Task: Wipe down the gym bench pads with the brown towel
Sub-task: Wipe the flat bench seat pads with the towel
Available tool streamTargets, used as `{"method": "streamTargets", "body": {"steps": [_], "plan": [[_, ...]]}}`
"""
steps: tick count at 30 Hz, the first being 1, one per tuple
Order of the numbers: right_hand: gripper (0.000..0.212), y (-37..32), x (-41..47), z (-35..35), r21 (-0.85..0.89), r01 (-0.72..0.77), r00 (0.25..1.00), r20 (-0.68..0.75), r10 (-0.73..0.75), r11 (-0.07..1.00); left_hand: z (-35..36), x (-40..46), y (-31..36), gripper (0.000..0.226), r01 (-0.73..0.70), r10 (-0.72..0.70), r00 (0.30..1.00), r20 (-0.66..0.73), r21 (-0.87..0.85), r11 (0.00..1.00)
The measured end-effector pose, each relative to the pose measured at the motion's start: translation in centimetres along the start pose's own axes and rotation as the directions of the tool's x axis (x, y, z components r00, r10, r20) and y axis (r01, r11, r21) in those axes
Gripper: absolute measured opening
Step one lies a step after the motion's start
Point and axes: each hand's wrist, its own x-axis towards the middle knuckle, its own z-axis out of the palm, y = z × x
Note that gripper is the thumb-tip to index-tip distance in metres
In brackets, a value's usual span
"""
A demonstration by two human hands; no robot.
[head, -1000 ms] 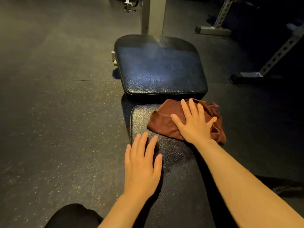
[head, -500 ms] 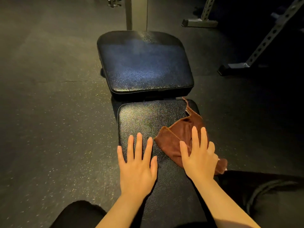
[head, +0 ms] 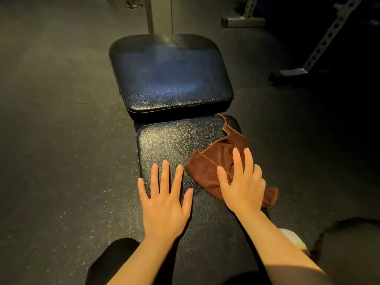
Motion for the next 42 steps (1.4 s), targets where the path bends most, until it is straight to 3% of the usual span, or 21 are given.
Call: {"method": "streamTargets", "body": {"steps": [11,16,22,25,32,38,42], "plan": [[0.074,-3.4,8.0,-0.8,0.114,-0.092,0.995,-0.022,0.095,0.989,0.6,-0.3,0.1,0.061,-0.026,0.026,1.000,0.007,0.011,1.000],[0.068,-1.6,4.2,0.3,0.101,-0.146,0.987,-0.046,0.152,0.984,0.8,0.0,0.2,0.061,-0.038,0.038,0.999,0.008,-0.023,0.999],[0.076,1.1,-7.7,1.8,-0.010,-0.365,0.931,-0.023,0.364,0.931,0.7,-0.4,-0.6,0.061,-0.084,0.088,0.995,0.043,-0.091,0.992],[0.074,1.3,-9.1,2.0,-0.015,-0.451,0.892,-0.006,0.451,0.892,0.6,-0.4,-0.8,0.062,-0.125,0.132,0.990,0.038,-0.154,0.980],[0.076,2.0,-8.7,2.6,0.036,-0.427,0.900,-0.077,0.429,0.903,0.3,-0.8,-1.3,0.062,-0.172,0.182,0.983,0.021,-0.243,0.955],[0.081,2.5,-8.3,3.1,0.050,-0.406,0.908,-0.087,0.409,0.912,0.7,-1.0,-1.4,0.058,-0.225,0.224,0.974,-0.026,-0.172,0.959],[0.082,2.6,-8.7,3.0,0.058,-0.389,0.915,-0.093,0.393,0.920,0.5,-1.0,-0.9,0.058,-0.181,0.183,0.983,-0.002,-0.172,0.968]]}}
